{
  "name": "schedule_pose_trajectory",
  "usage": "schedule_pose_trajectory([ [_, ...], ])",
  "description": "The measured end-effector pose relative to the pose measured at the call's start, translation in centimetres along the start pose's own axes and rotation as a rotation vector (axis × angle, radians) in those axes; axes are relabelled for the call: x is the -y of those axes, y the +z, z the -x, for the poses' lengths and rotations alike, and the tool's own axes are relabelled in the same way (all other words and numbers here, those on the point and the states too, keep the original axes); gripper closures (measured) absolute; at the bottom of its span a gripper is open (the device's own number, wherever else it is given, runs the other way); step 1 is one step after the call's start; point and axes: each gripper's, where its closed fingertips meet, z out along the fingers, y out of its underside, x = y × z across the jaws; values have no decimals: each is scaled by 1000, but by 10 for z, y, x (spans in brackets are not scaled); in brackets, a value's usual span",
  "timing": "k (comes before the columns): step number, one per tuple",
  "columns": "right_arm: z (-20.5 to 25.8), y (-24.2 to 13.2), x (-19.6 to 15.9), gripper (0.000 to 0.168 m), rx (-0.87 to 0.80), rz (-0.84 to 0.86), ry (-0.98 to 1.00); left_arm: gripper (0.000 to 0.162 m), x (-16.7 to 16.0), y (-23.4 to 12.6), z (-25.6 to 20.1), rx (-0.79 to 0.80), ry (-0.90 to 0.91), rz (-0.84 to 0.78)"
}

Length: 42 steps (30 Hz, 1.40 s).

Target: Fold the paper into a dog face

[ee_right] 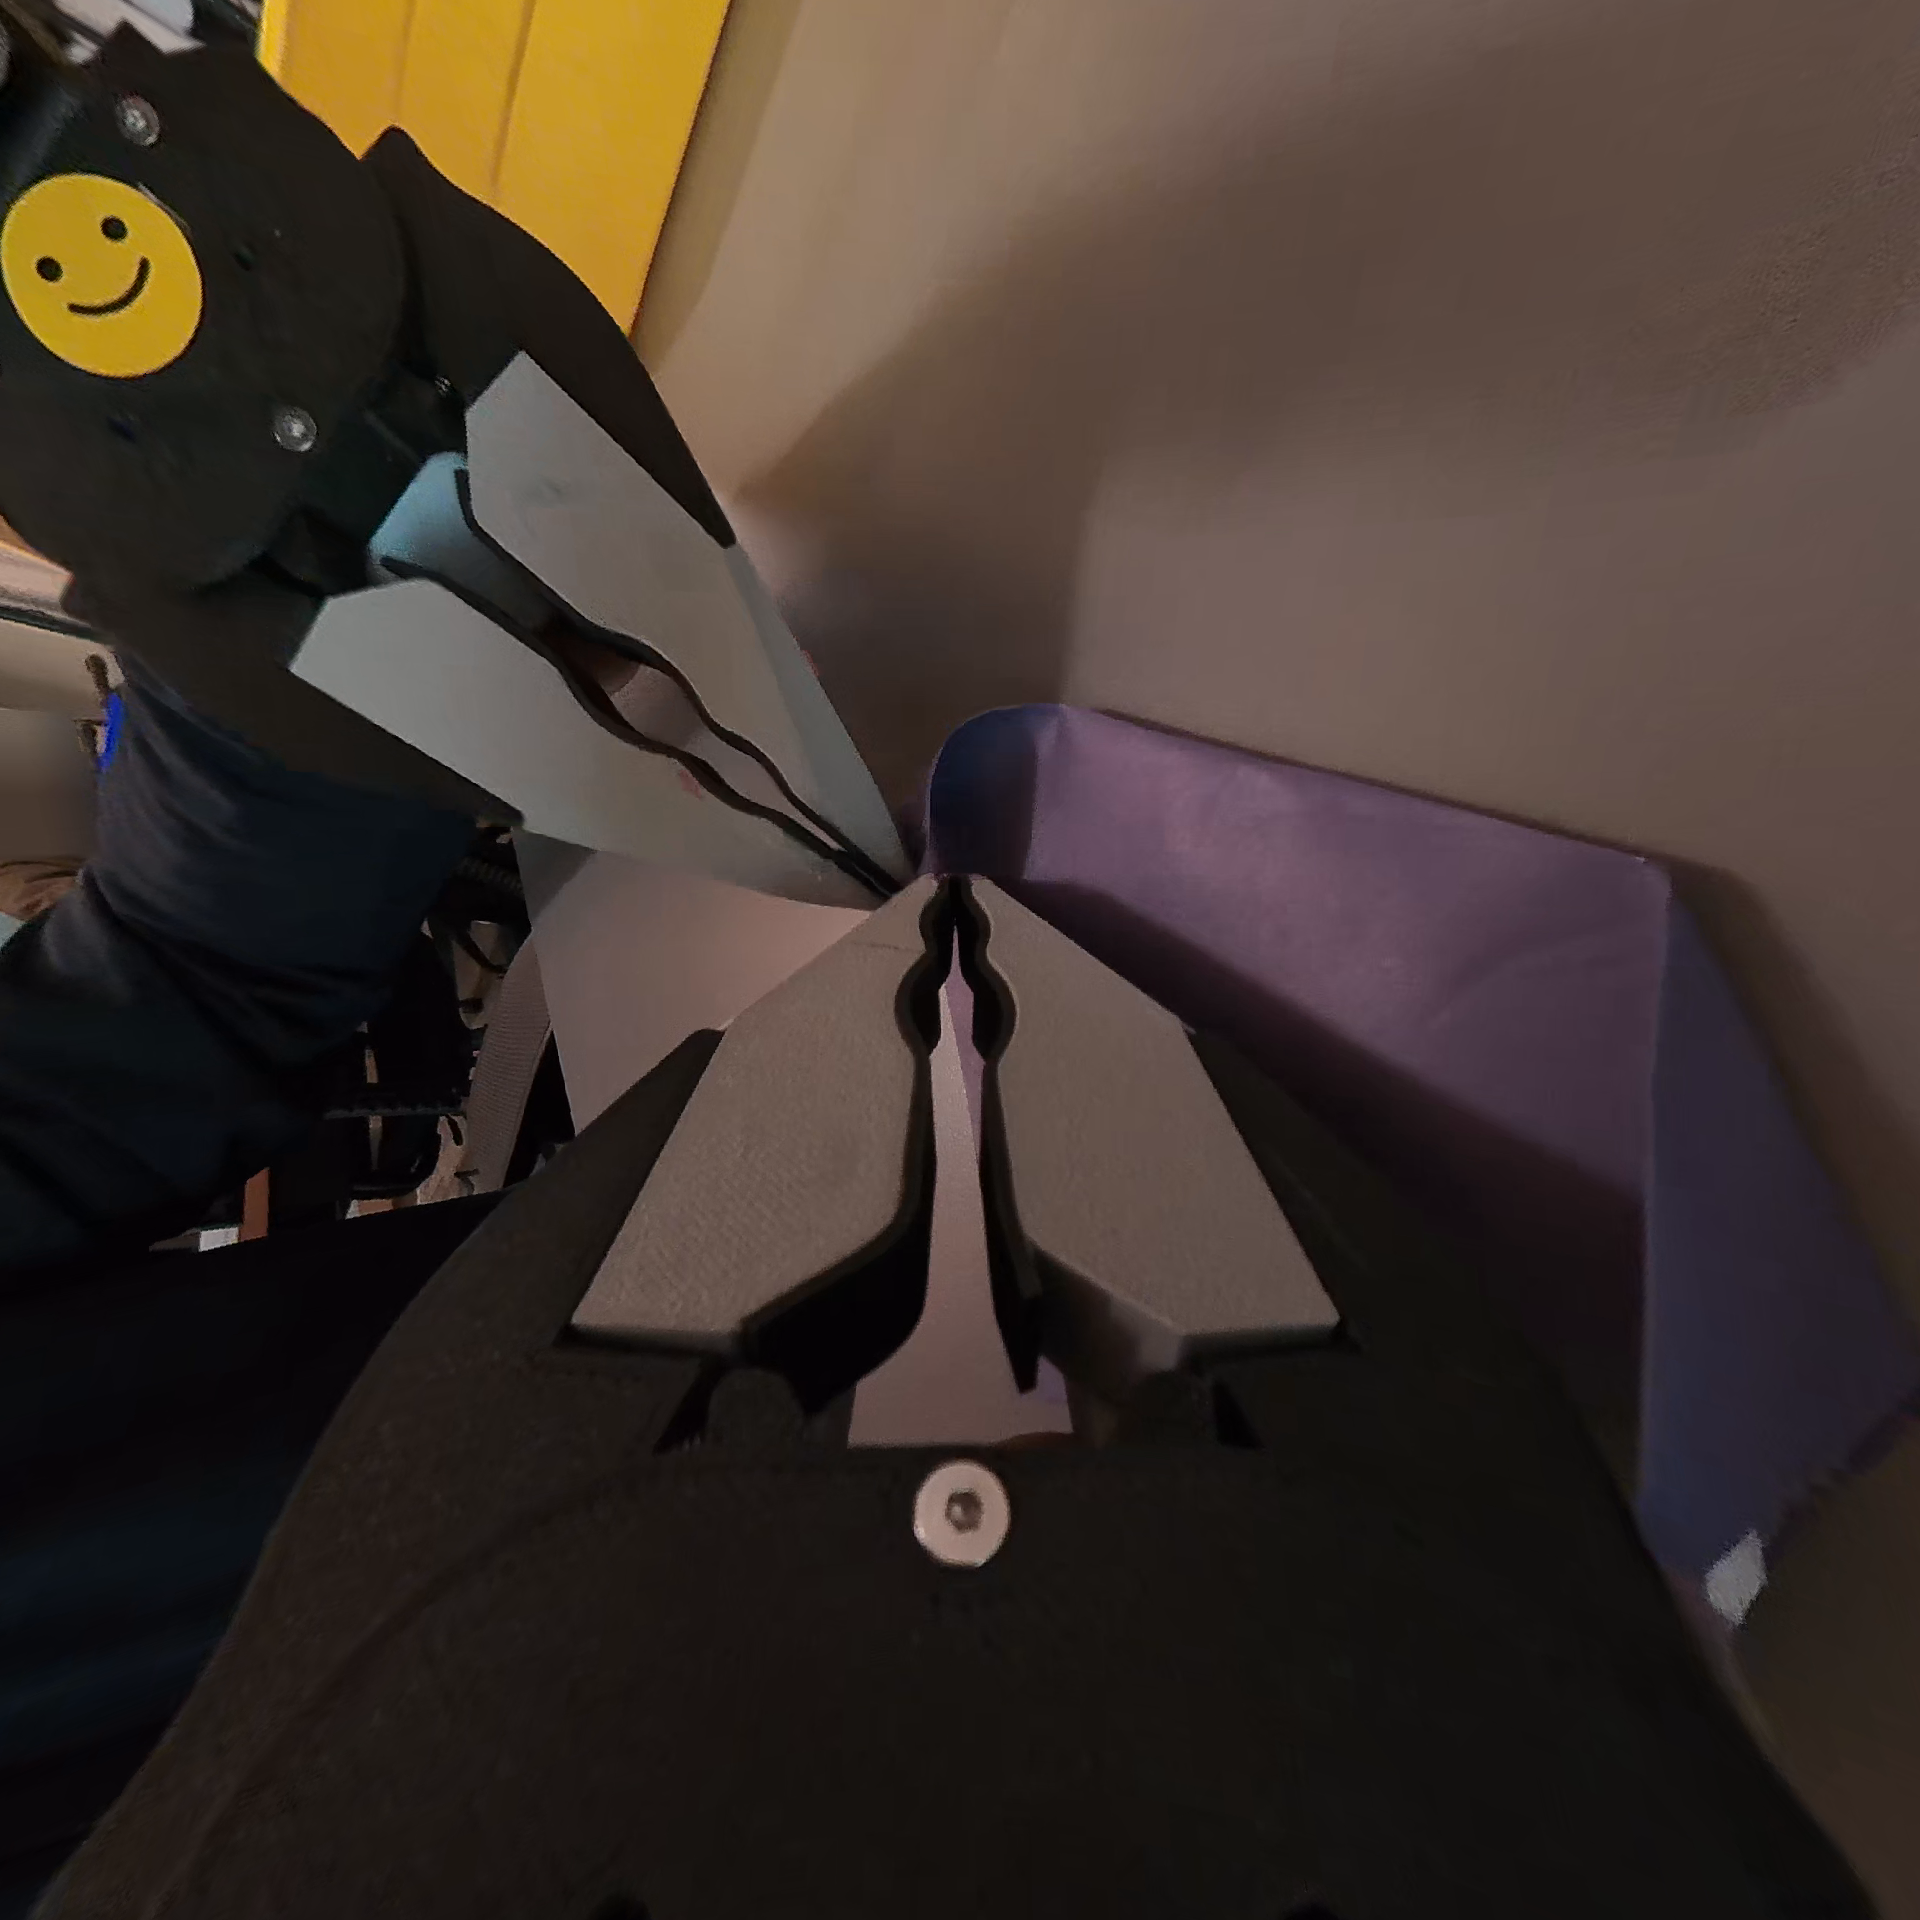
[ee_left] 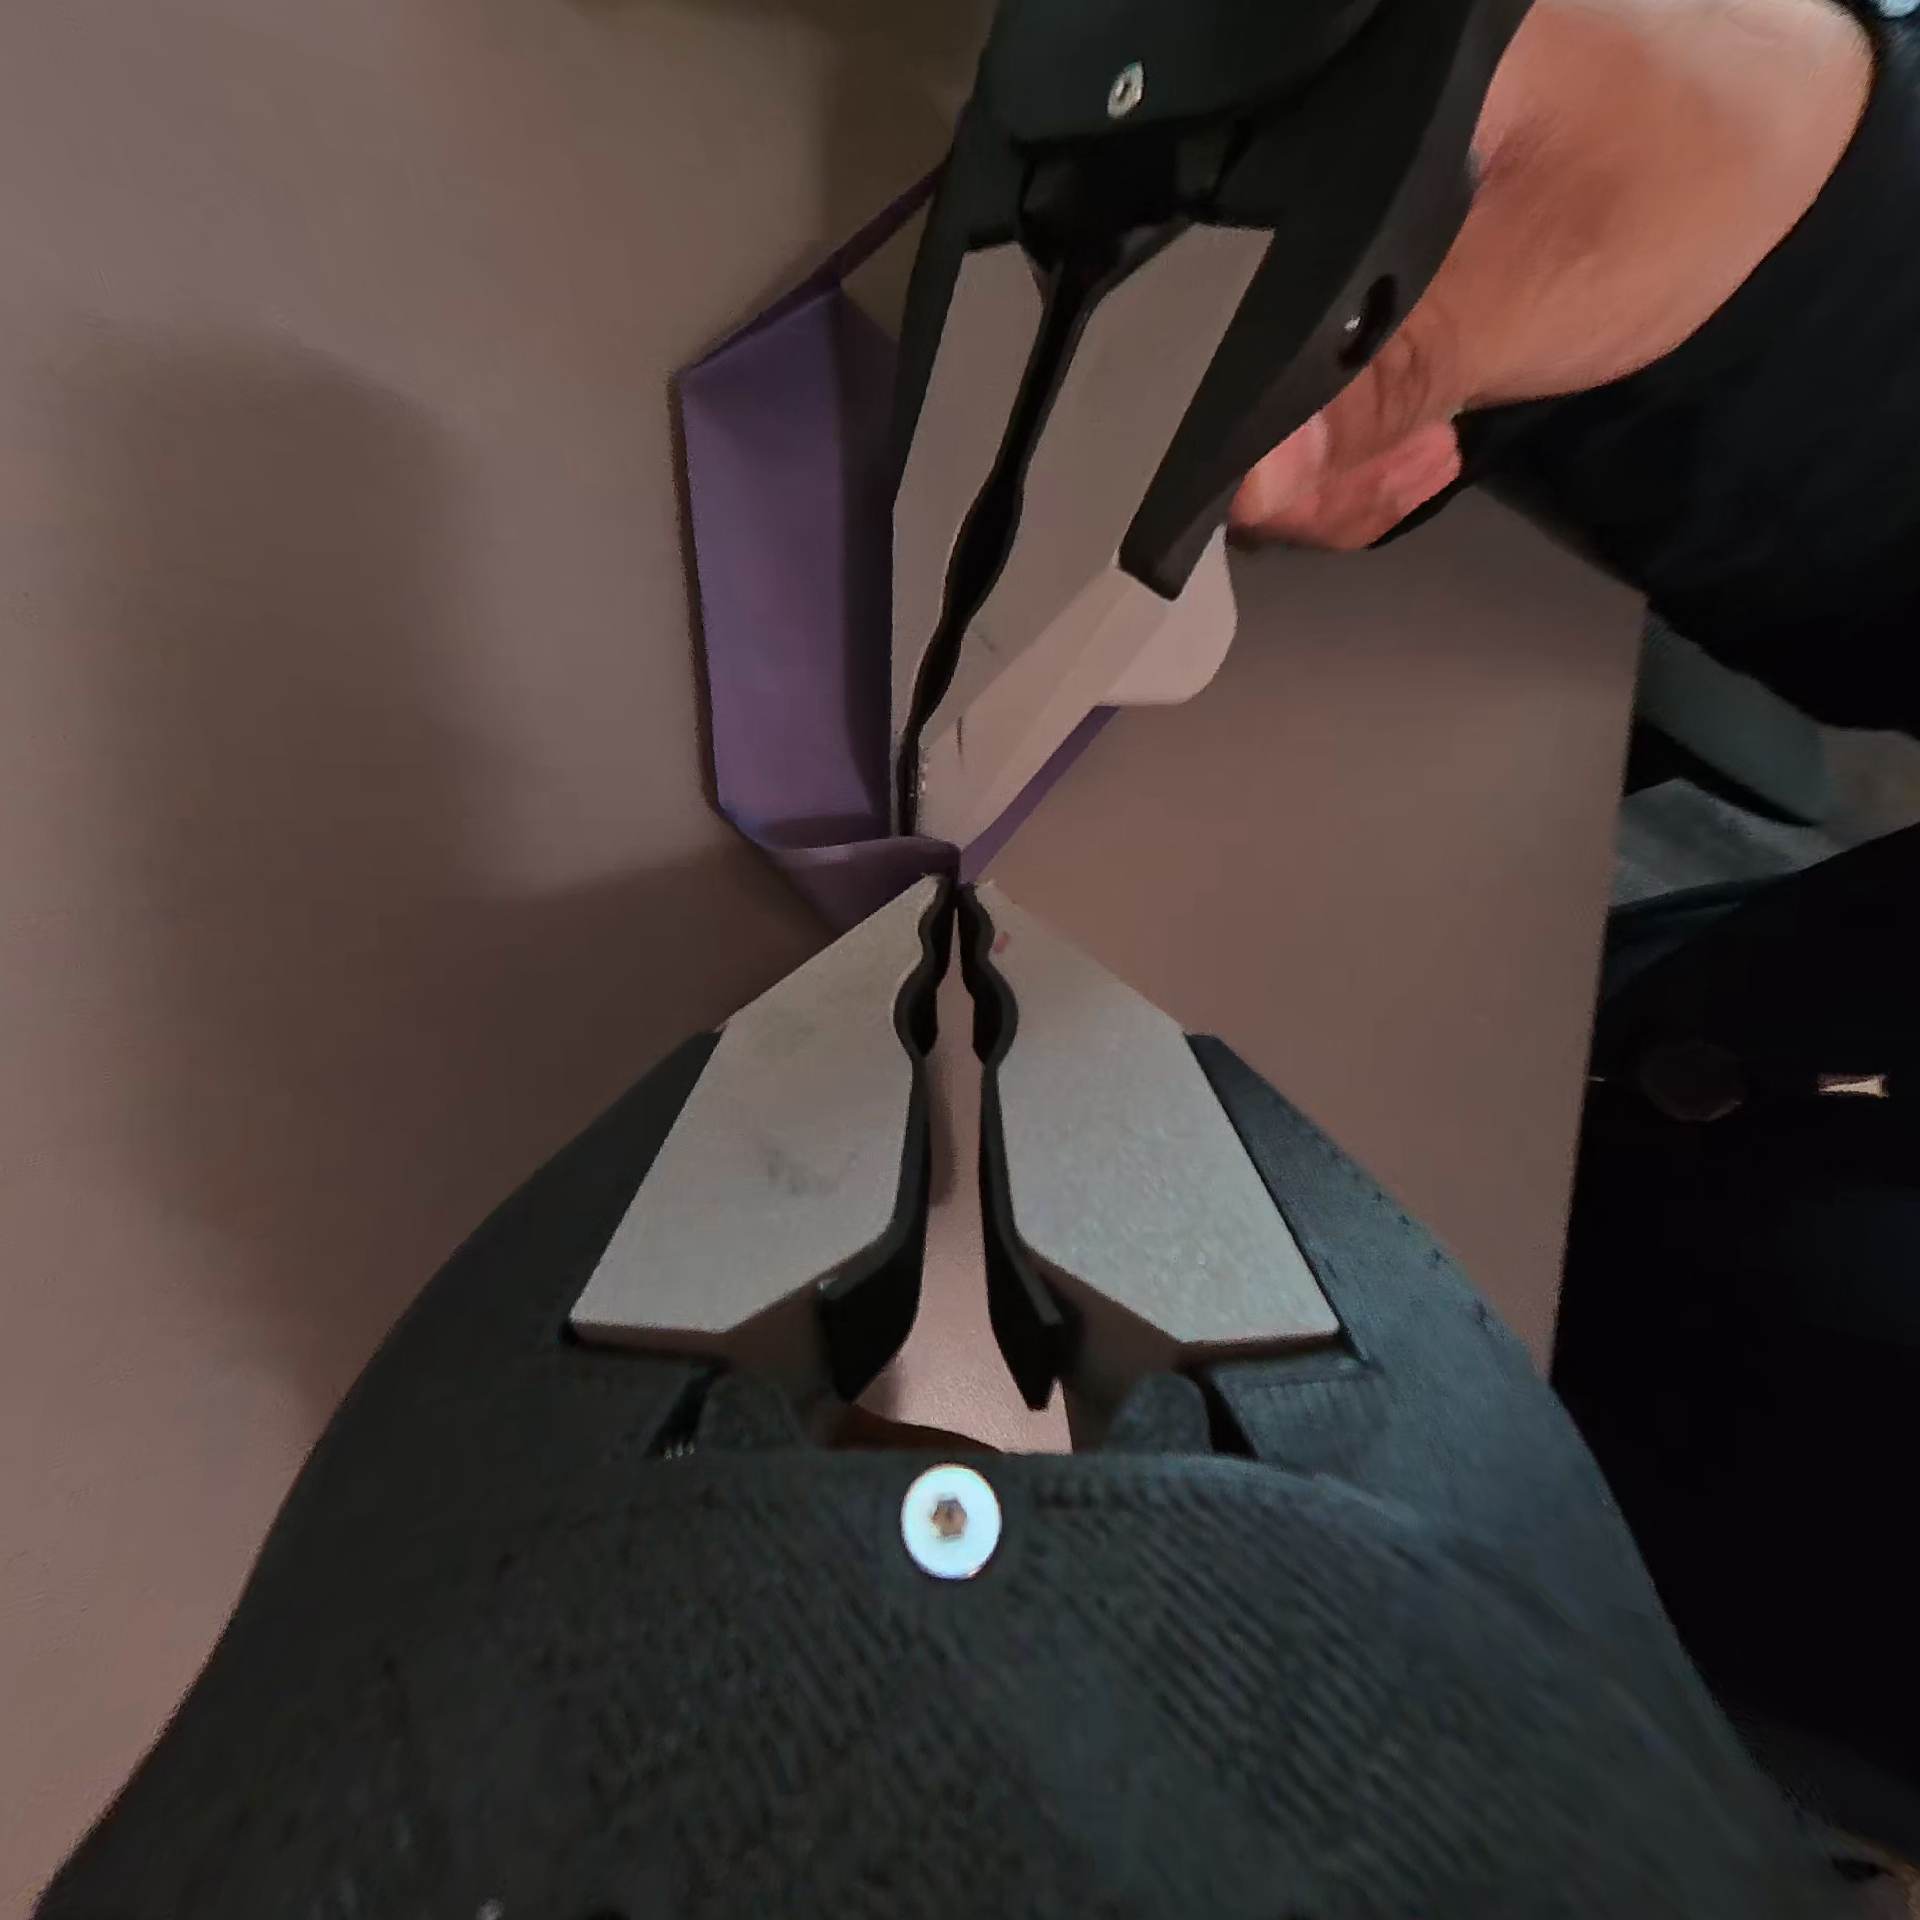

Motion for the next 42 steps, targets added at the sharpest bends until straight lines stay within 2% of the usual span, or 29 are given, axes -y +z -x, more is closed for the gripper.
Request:
schedule_pose_trajectory([
  [9, 0, 0, 0, 168, -1, -3, 6, 162, -4, 6, 0, 115, 97, 15],
  [16, -2, -5, 0, 168, -27, 7, -2, 162, -4, 7, 0, 106, 67, 36],
  [18, 2, -18, 7, 168, -10, -37, -9, 162, -4, 8, 0, 95, 62, 51],
  [21, 6, -56, 33, 168, 29, -201, -2, 162, -4, 8, 0, 72, 52, 79],
  [23, 0, -81, 44, 168, 12, -287, -8, 162, -4, 8, 0, 60, 52, 99],
  [26, -11, -98, 46, 168, -51, -330, -20, 162, -4, 8, 0, 37, 51, 124],
  [36, -47, -108, 45, 168, -227, -328, -9, 162, -1, 8, 4, -15, 54, 165],
  [42, -67, -88, 23, 168, -287, -191, 27, 162, -1, 7, 5, -31, 44, 152],
])
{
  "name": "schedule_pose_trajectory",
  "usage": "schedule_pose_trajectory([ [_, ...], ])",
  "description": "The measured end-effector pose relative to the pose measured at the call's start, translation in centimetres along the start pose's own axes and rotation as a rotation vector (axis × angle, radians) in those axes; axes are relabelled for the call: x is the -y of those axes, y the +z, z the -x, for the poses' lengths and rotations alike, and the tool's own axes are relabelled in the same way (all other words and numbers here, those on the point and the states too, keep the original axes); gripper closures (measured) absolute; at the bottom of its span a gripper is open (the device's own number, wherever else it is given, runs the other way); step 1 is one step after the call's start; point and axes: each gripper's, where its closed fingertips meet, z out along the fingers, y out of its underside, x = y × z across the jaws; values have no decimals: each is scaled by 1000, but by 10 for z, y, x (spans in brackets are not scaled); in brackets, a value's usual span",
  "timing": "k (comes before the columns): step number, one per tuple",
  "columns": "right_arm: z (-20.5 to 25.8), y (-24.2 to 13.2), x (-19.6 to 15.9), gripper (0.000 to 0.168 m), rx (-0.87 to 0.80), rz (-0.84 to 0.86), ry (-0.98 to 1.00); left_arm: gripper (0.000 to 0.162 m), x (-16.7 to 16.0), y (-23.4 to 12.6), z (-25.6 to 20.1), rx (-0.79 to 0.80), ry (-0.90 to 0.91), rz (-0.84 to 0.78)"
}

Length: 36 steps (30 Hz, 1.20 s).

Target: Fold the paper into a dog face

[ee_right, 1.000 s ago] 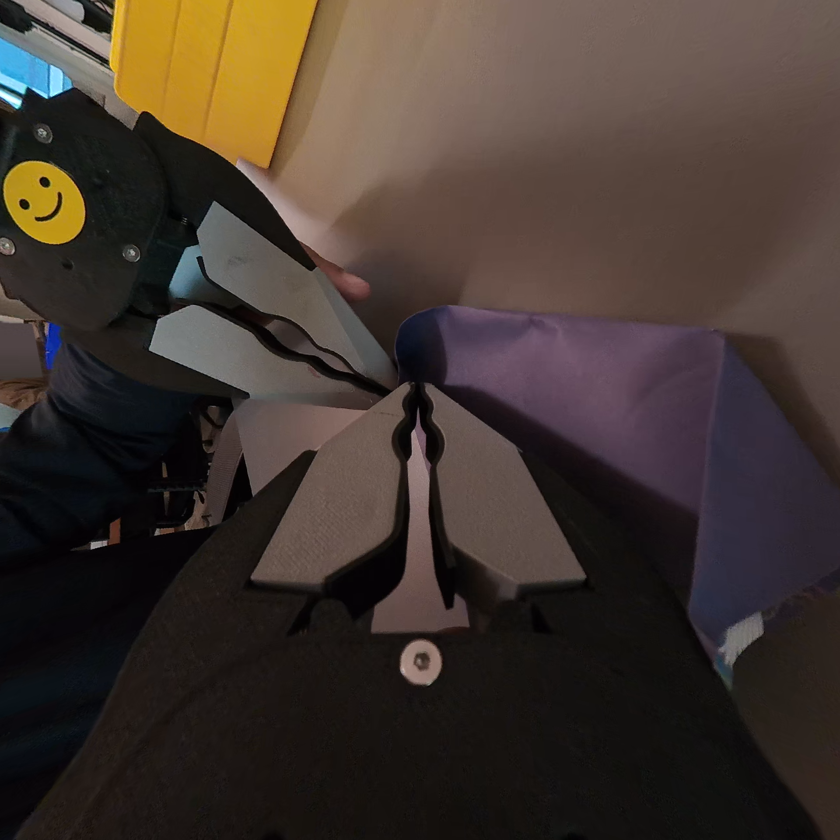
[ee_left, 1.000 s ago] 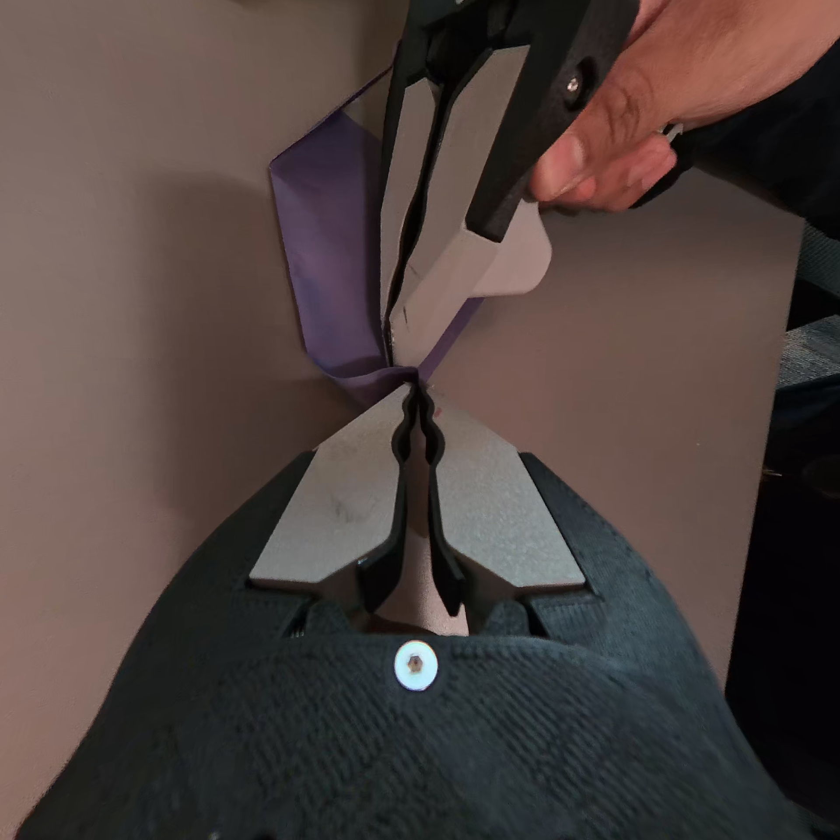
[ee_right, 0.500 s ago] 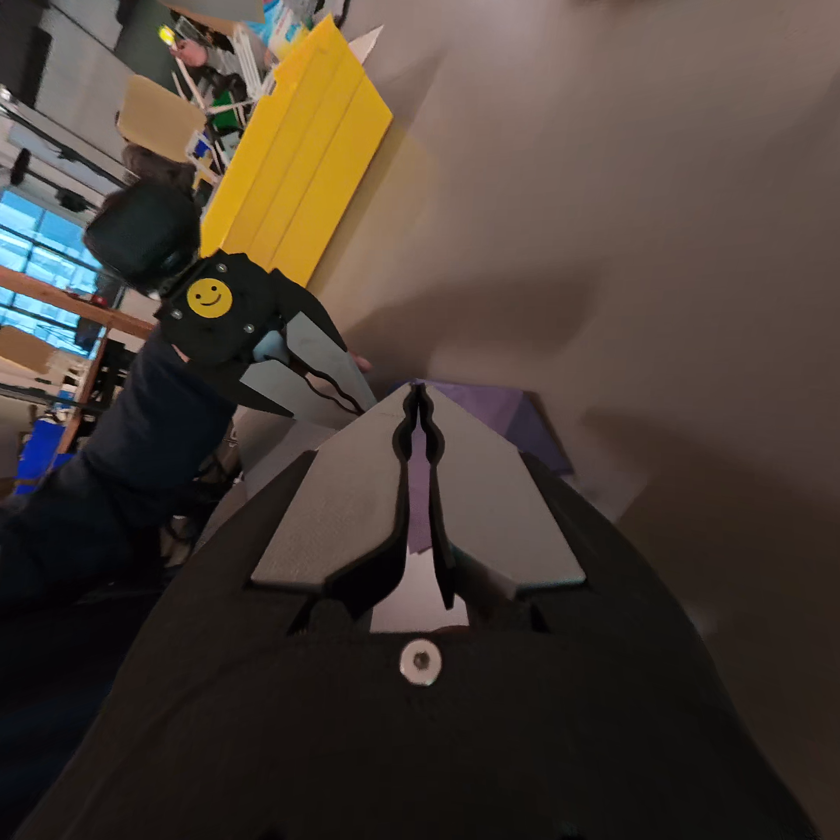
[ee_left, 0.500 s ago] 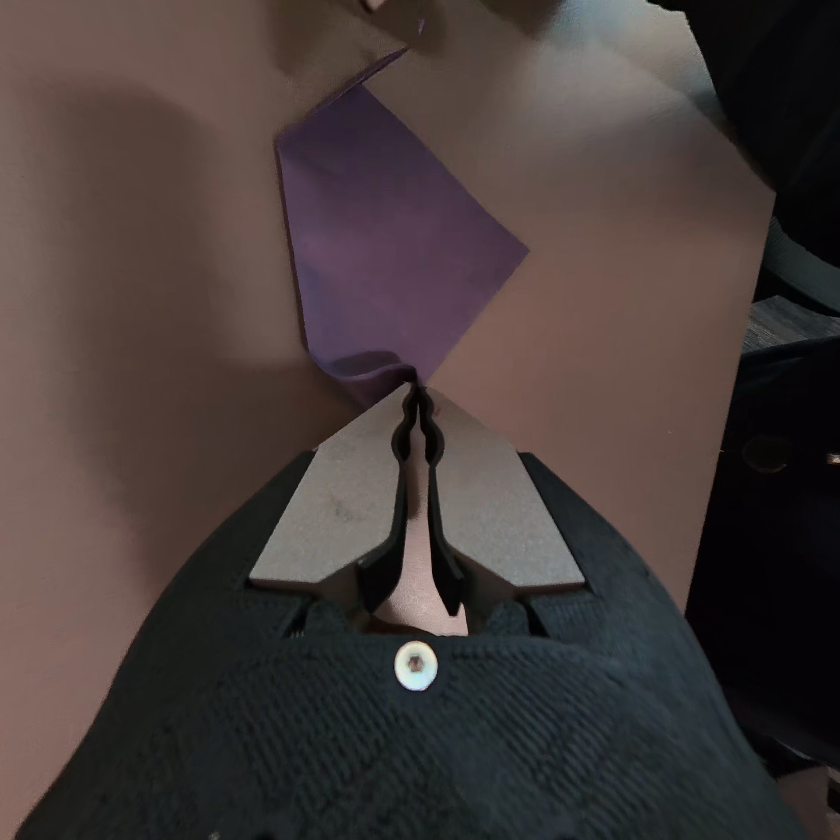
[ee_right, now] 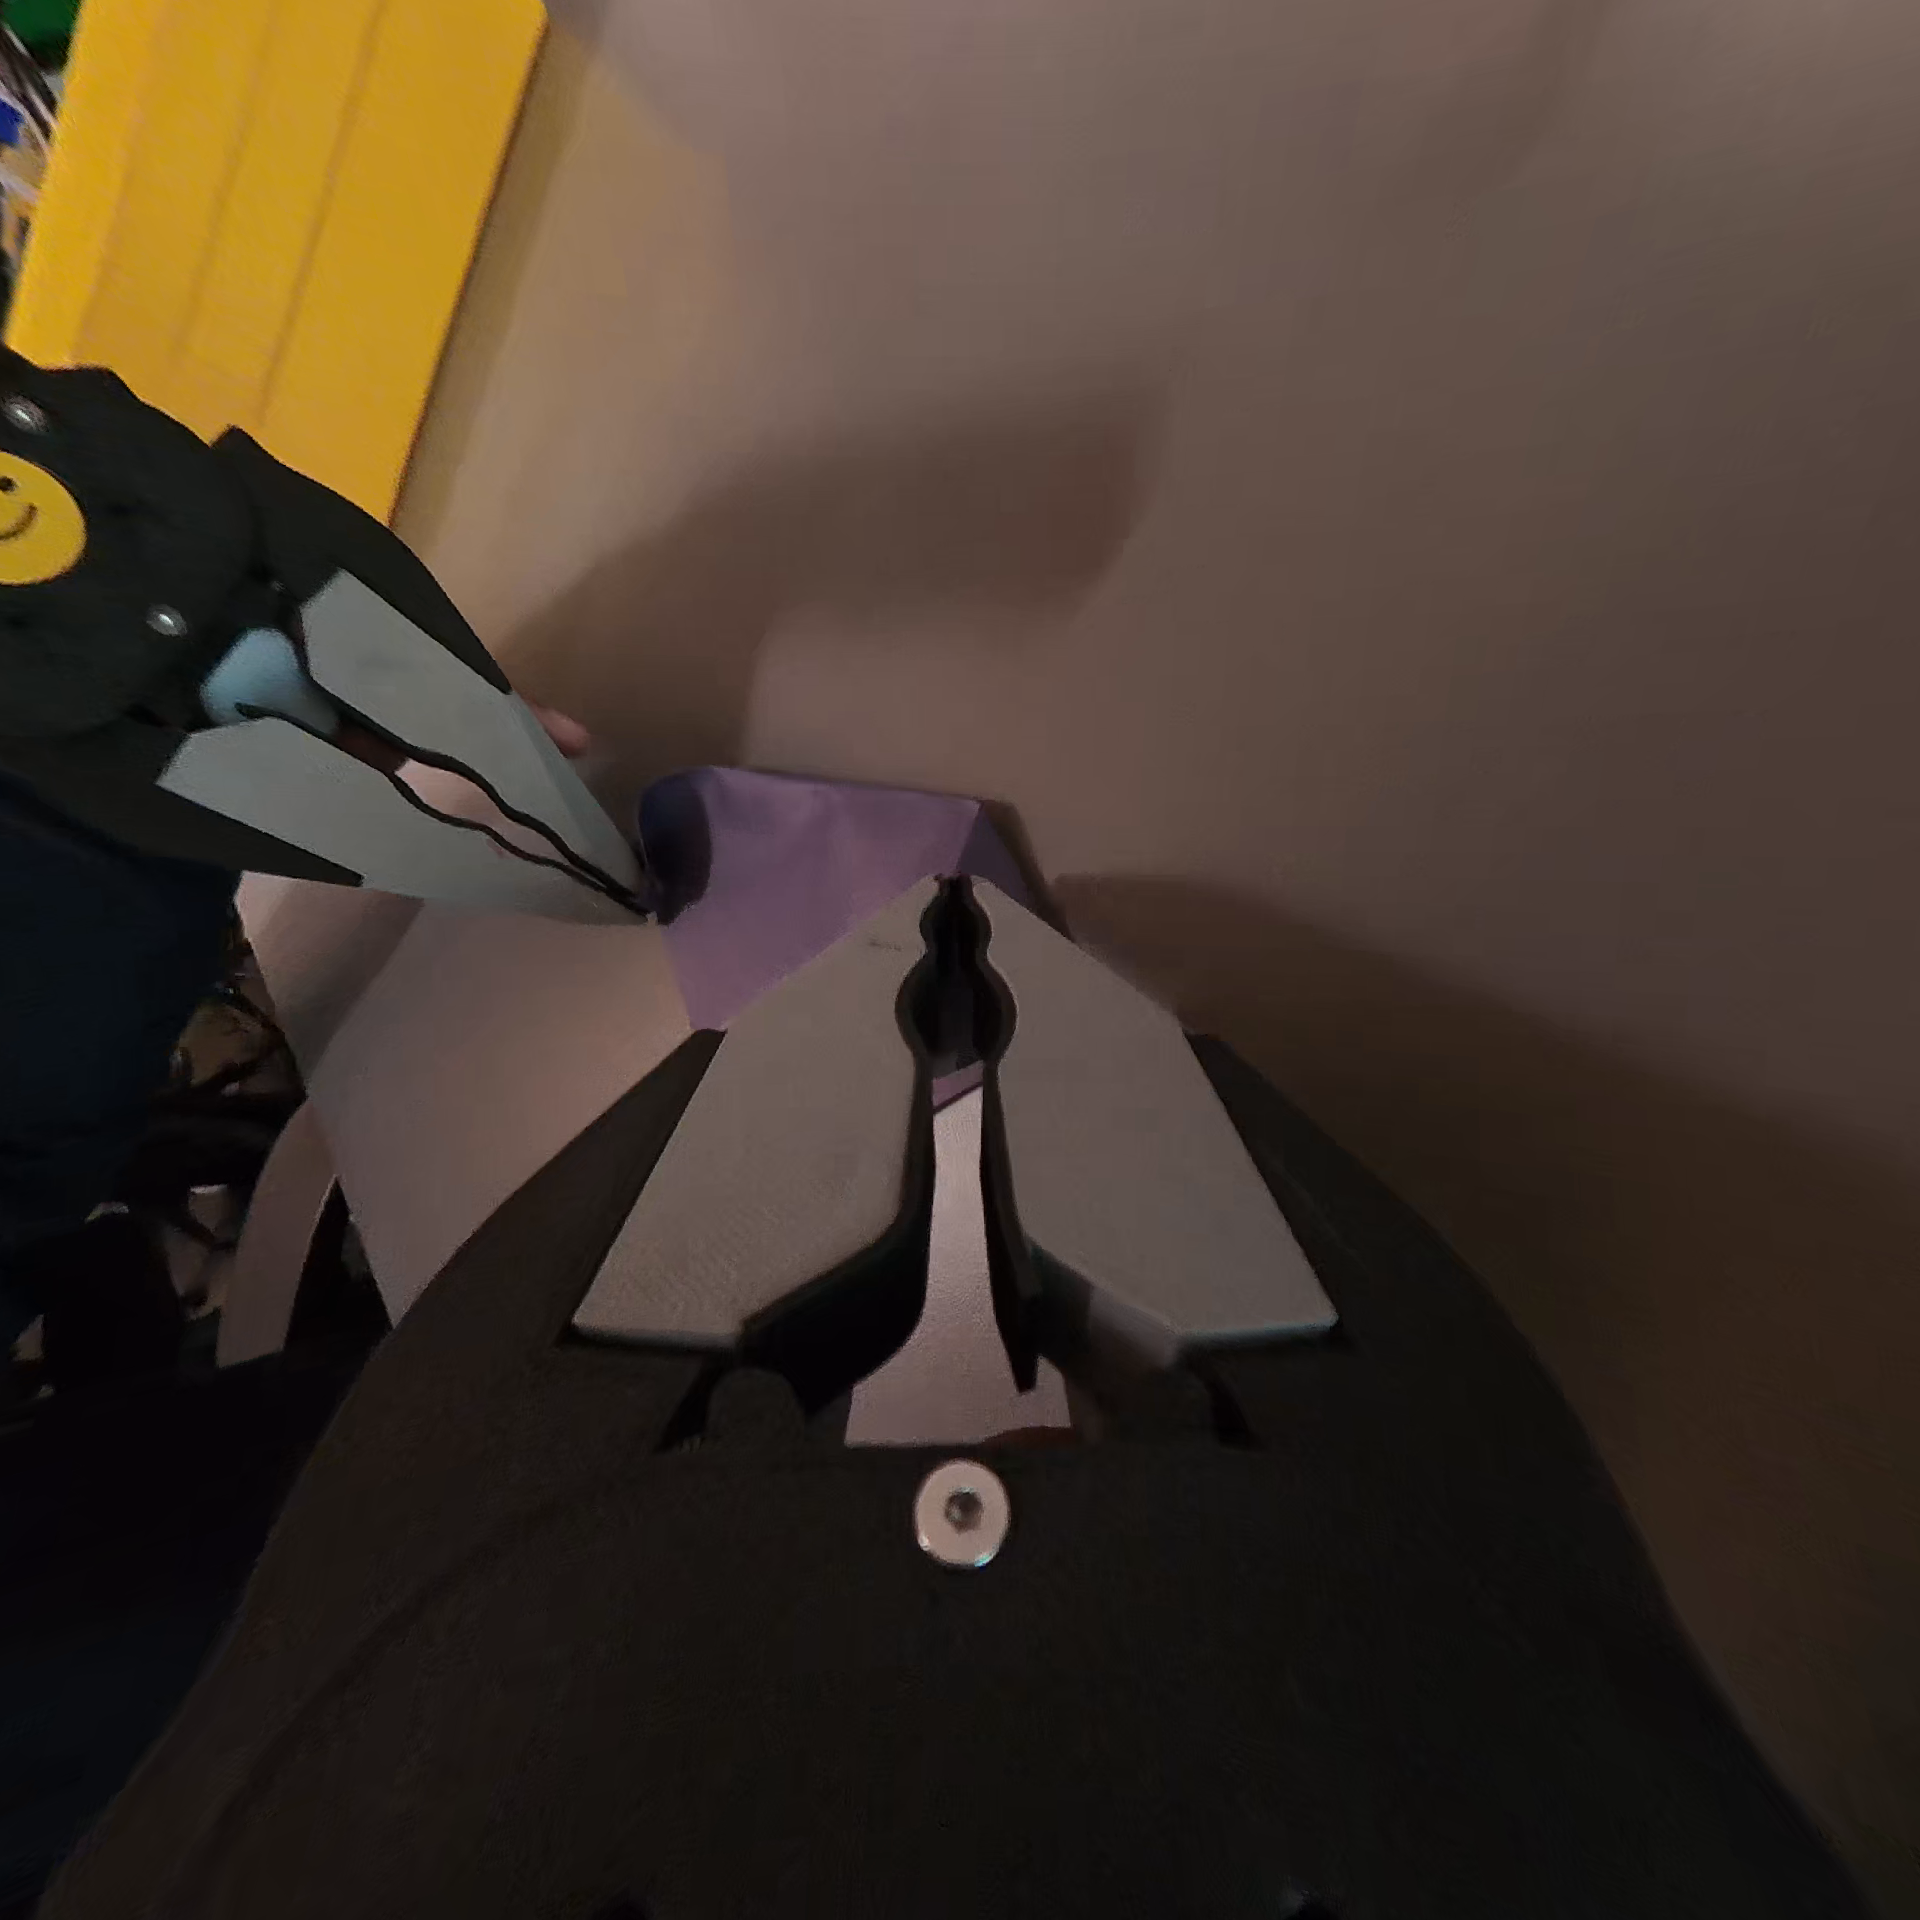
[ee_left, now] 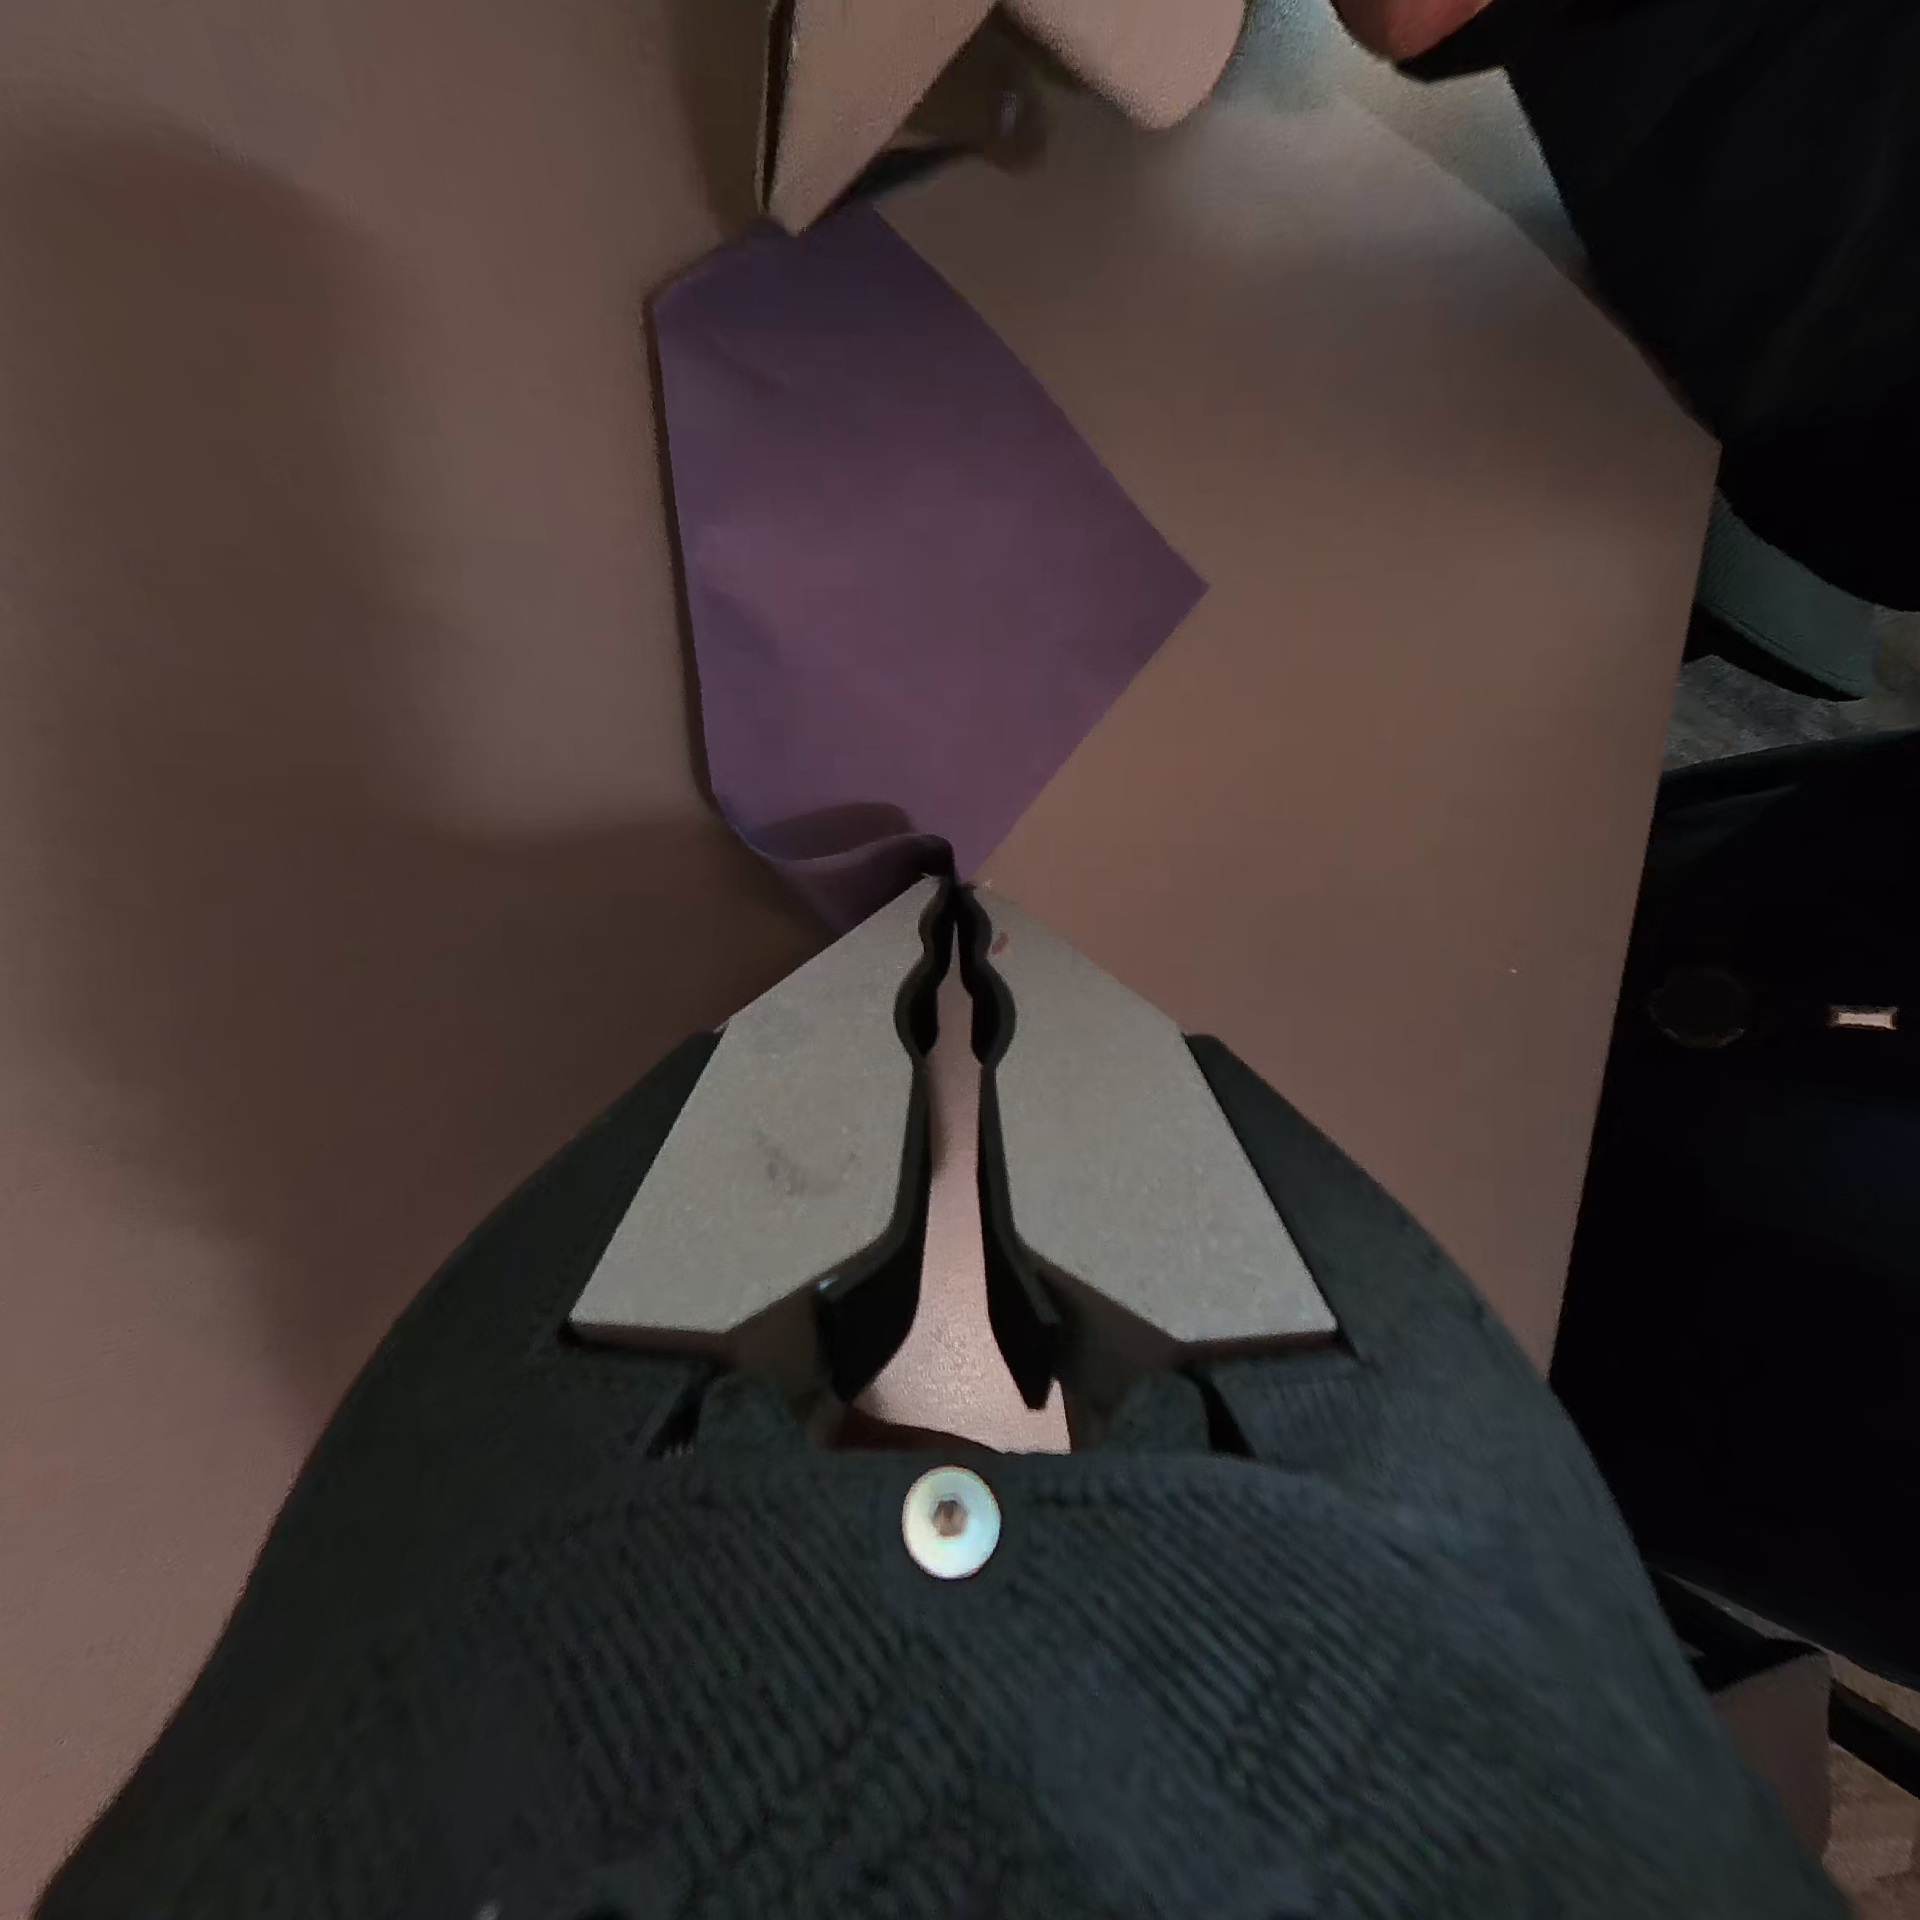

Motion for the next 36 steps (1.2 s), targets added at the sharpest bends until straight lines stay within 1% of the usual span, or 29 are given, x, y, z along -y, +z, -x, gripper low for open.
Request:
schedule_pose_trajectory([
  [4, -4, 9, -10, 168, -18, 49, 1, 162, 1, -1, 0, -2, 0, -15],
  [11, -3, 10, -9, 168, -20, 38, -3, 162, 5, -1, 0, -15, -1, -51],
  [14, -2, 11, -9, 168, -18, 36, -2, 162, 2, 1, 3, 12, 10, -42],
  [20, 5, 15, -10, 168, 31, 45, 21, 162, 10, -1, -1, 13, 36, -72],
  [25, 5, 15, -11, 168, 30, 40, 26, 162, 12, 3, -2, 13, 41, -71],
  [29, 6, 16, -10, 168, 23, 36, 18, 162, 8, 6, 0, 47, 45, -60],
  [36, 35, 24, -1, 168, 137, 25, -11, 162, 8, 6, 0, 60, 62, -56],
])
